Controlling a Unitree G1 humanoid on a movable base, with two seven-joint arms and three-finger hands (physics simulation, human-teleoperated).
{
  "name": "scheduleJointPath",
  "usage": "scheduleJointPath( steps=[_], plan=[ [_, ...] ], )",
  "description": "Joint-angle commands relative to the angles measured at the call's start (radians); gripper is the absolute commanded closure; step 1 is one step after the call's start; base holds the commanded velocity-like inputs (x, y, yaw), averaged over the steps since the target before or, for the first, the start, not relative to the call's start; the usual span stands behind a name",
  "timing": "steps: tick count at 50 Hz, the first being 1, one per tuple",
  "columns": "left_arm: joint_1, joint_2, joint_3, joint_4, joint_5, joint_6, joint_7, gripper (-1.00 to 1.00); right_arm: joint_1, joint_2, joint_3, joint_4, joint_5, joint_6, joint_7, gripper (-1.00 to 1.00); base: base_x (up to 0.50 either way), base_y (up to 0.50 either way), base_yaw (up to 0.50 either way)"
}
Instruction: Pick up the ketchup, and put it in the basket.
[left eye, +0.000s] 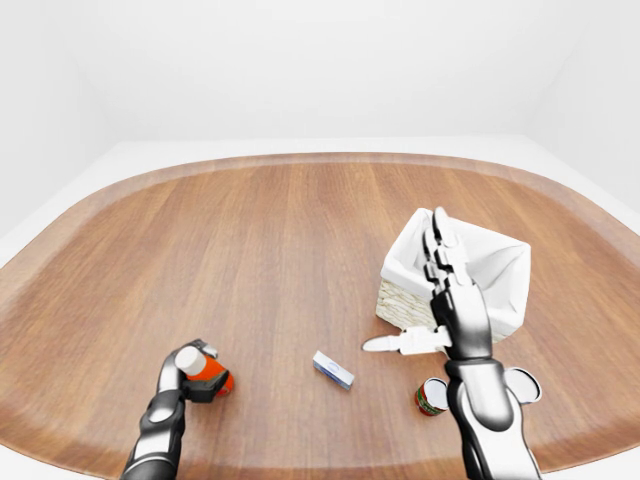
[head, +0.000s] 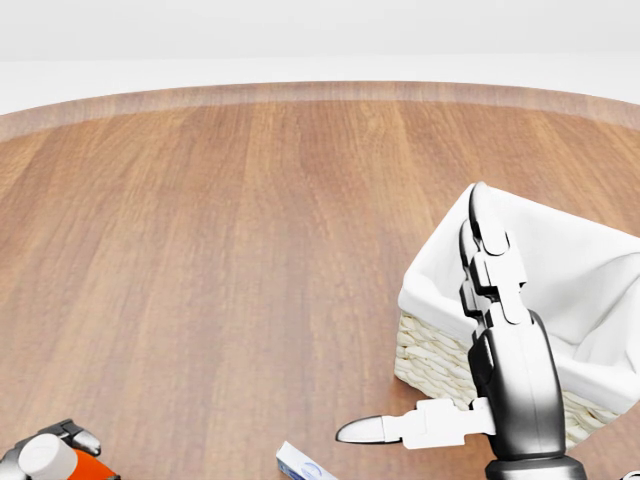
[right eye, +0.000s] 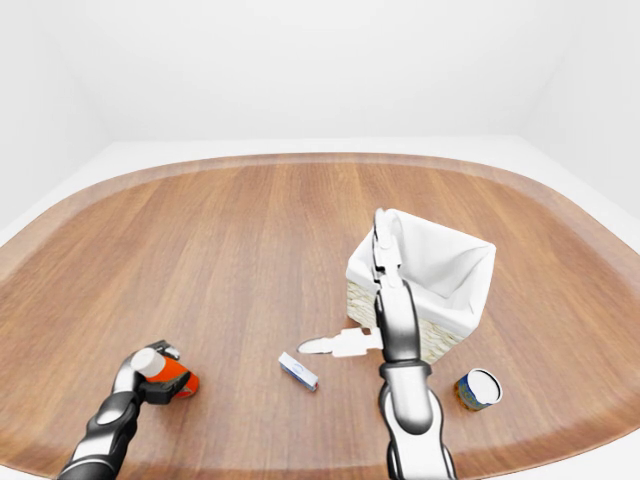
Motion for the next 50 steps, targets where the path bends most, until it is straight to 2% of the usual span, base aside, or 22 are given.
scheduleJointPath(
  steps=[1, 3, 10, 20, 21, 29, 30, 31, 33, 34, 35, 36, 37, 40, 41, 45, 50],
  plan=[
    [-0.012, 0.005, -0.006, 0.013, 0.002, 0.000, 0.020, 1.00, 0.002, 0.000, 0.006, 0.001, -0.002, 0.000, -0.001, -1.00, 0.00, 0.00, 0.00],
    [-0.010, 0.004, -0.006, 0.008, 0.002, 0.000, 0.020, 1.00, 0.002, 0.000, 0.006, 0.001, -0.002, 0.000, -0.001, -1.00, 0.00, 0.00, 0.00],
    [0.030, -0.028, 0.000, -0.304, 0.049, 0.000, 0.012, 1.00, 0.003, -0.002, 0.012, 0.011, -0.003, 0.000, -0.002, -1.00, 0.00, 0.00, 0.00],
    [0.054, -0.069, 0.016, -0.603, 0.103, 0.000, -0.027, 1.00, 0.000, -0.001, 0.011, 0.029, -0.003, 0.000, -0.002, -1.00, 0.00, 0.00, 0.00],
    [0.074, -0.081, 0.015, -0.694, 0.104, 0.000, -0.042, 1.00, -0.001, -0.001, 0.011, 0.030, -0.003, 0.000, -0.002, -1.00, 0.00, 0.00, 0.00],
    [0.075, -0.122, -0.001, -0.853, 0.139, 0.000, -0.075, 1.00, -0.001, -0.001, 0.012, 0.035, -0.004, 0.000, -0.005, -1.00, 0.00, 0.00, 0.00],
    [0.079, -0.128, -0.006, -0.887, 0.142, 0.008, -0.080, 1.00, -0.002, -0.001, 0.010, 0.037, -0.004, 0.000, -0.005, -1.00, 0.00, 0.00, 0.00],
    [0.087, -0.135, -0.011, -0.932, 0.147, 0.032, -0.084, 1.00, 0.000, -0.001, 0.012, 0.027, -0.004, 0.000, -0.004, -1.00, 0.00, 0.00, 0.00],
    [0.098, -0.148, -0.017, -0.985, 0.149, 0.059, -0.094, 1.00, 0.002, -0.001, 0.013, 0.017, -0.004, 0.000, -0.003, -1.00, 0.00, 0.00, 0.00],
    [0.100, -0.151, -0.018, -1.002, 0.151, 0.071, -0.097, 1.00, 0.002, -0.001, 0.012, 0.018, -0.003, 0.000, -0.003, -1.00, 0.00, 0.00, 0.00],
    [0.100, -0.152, -0.018, -1.003, 0.152, 0.072, -0.098, 1.00, 0.002, -0.001, 0.012, 0.018, -0.002, 0.000, -0.003, -1.00, 0.00, 0.00, 0.00],
    [0.099, -0.160, -0.029, -1.041, 0.157, 0.100, -0.102, 1.00, 0.003, -0.002, 0.012, 0.017, -0.003, 0.000, -0.003, -1.00, 0.00, 0.00, 0.00],
    [0.097, -0.163, -0.035, -1.052, 0.162, 0.109, -0.103, 1.00, 0.006, -0.002, 0.013, 0.009, -0.003, 0.000, -0.002, -1.00, 0.00, 0.00, 0.00],
    [0.096, -0.164, -0.034, -1.053, 0.163, 0.109, -0.104, 1.00, 0.006, -0.002, 0.013, 0.009, -0.003, 0.000, -0.002, -1.00, 0.00, 0.00, 0.00],
    [0.084, -0.169, -0.046, -1.079, 0.168, 0.137, -0.106, 1.00, 0.006, -0.002, 0.011, 0.005, -0.001, 0.000, -0.002, -1.00, 0.00, 0.00, 0.00],
    [0.063, -0.179, -0.072, -1.114, 0.176, 0.175, -0.105, 1.00, 0.006, -0.003, 0.009, 0.007, 0.001, 0.000, 0.000, -1.00, 0.00, 0.00, 0.00],
    [0.048, -0.192, -0.109, -1.133, 0.190, 0.175, -0.100, 1.00, 0.008, -0.002, 0.007, -0.010, 0.003, 0.000, 0.002, -1.00, 0.00, 0.00, 0.00]
  ],
)
